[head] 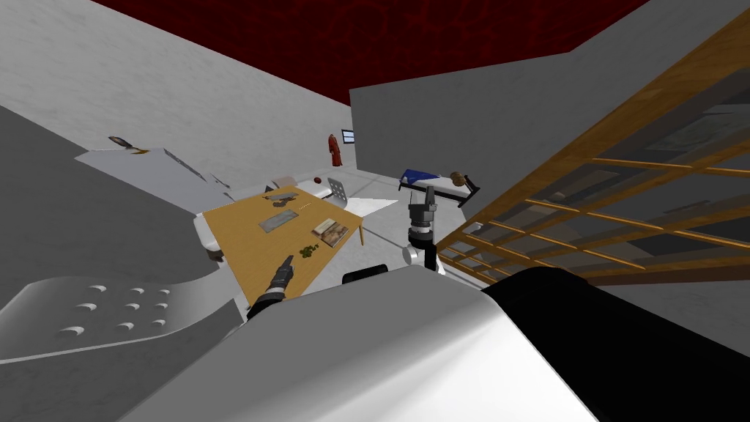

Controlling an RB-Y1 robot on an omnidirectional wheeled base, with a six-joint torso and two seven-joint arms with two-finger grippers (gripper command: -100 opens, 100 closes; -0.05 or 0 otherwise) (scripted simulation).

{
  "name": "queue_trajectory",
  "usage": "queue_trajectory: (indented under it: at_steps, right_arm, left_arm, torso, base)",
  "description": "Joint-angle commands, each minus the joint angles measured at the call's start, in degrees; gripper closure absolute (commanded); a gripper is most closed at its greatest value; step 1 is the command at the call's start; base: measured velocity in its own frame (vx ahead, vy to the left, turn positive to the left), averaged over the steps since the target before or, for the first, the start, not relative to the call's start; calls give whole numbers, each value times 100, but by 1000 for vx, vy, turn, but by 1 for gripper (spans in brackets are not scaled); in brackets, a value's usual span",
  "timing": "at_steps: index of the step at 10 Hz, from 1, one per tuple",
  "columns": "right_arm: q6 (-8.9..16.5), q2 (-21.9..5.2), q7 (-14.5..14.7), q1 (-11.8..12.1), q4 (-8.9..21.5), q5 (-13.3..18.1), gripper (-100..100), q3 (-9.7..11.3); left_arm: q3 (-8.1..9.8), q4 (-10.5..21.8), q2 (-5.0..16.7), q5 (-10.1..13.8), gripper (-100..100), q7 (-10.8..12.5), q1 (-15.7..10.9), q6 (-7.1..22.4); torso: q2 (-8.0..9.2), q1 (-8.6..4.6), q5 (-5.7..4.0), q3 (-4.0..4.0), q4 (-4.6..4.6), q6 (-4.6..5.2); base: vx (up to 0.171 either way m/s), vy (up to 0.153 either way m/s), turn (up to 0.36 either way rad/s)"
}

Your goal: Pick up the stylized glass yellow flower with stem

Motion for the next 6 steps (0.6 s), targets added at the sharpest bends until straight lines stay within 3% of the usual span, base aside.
queue_trajectory:
  at_steps: [1,6]
  right_arm:
    - [0,0,0,0,0,0,0,0]
    - [0,0,0,0,0,0,0,0]
  left_arm:
    - [-12,286,83,-12,-100,47,-69,-36]
    - [-49,1022,299,-76,-100,131,-180,-54]
  torso:
    - [0,0,0,0,0,0]
    - [0,0,0,0,0,0]
  base:
    - [62,-44,-19]
    - [49,-37,-26]
